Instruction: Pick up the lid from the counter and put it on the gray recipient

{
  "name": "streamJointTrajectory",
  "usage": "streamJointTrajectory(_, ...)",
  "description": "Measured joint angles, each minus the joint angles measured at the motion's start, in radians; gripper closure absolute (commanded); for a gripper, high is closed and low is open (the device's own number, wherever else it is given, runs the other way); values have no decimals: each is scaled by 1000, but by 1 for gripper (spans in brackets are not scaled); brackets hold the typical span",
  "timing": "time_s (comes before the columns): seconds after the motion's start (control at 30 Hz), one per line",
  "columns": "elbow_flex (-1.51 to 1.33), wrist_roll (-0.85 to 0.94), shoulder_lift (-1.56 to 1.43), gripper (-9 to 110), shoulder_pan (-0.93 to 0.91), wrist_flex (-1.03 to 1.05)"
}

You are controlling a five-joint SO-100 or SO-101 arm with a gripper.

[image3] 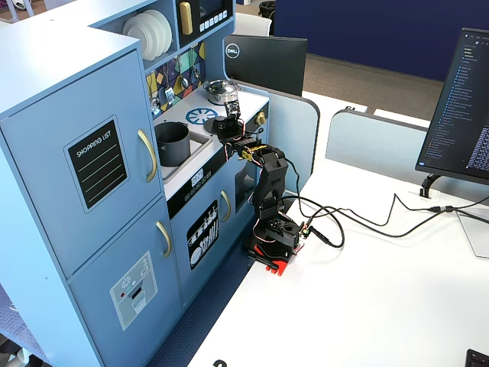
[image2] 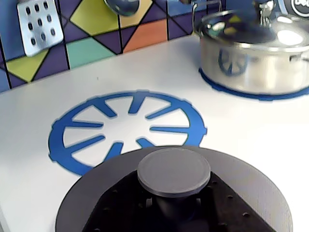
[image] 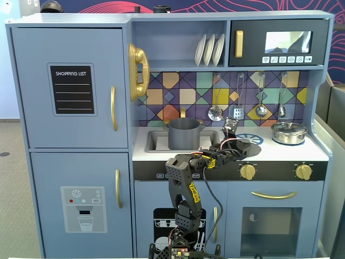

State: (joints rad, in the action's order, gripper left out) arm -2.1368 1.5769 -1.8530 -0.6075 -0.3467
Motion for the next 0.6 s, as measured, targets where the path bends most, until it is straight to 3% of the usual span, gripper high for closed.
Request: streamJointTrajectory(0.6, 101, -17, -187, 102, 110, 135)
